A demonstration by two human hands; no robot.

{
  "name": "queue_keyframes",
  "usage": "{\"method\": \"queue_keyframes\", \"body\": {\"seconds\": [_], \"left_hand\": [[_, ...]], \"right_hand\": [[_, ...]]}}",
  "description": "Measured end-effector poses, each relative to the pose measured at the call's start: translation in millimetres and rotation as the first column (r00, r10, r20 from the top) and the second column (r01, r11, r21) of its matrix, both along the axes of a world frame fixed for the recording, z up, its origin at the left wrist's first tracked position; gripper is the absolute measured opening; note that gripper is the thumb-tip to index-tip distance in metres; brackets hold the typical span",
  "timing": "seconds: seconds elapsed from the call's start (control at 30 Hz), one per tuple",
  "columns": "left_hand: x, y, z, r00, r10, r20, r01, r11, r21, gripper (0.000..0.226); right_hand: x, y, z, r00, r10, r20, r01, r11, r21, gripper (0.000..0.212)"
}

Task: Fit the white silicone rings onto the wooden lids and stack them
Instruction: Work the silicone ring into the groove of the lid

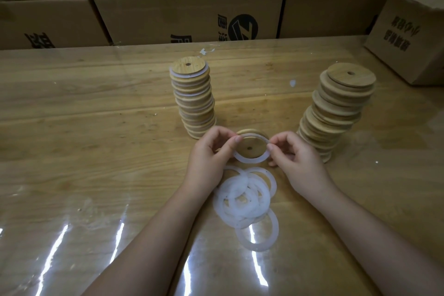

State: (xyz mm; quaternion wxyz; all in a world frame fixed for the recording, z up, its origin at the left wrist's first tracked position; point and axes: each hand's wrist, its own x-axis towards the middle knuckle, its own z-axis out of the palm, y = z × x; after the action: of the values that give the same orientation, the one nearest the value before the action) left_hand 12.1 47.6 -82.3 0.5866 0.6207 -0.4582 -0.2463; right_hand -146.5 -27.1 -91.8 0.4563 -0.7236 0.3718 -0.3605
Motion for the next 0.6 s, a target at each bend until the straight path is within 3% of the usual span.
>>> {"method": "queue_keyframes", "body": {"seconds": [0.27,0.37,0.53,0.6], "left_hand": [[1.9,-0.3,-1.2,1.000,-0.010,-0.015,0.010,1.000,-0.004,0.005],[0.0,-0.9,-3.2,0.997,-0.061,-0.053,0.060,0.998,-0.017,0.019],[-2.4,-0.9,-7.1,0.913,-0.125,0.387,0.148,0.989,-0.029,0.027],[-1.6,-0.9,-8.8,0.915,-0.124,0.385,0.153,0.987,-0.048,0.028]], "right_hand": [[-0.5,-2.2,-4.0,0.996,0.005,-0.086,-0.009,0.999,-0.051,0.004],[-0.2,-2.2,-4.7,0.995,0.009,-0.103,-0.017,0.996,-0.086,0.010],[0.7,1.6,-1.5,0.999,0.038,-0.034,-0.040,0.998,-0.052,0.010],[0.8,4.3,0.5,0.999,0.036,0.015,-0.034,0.996,-0.086,0.013]]}}
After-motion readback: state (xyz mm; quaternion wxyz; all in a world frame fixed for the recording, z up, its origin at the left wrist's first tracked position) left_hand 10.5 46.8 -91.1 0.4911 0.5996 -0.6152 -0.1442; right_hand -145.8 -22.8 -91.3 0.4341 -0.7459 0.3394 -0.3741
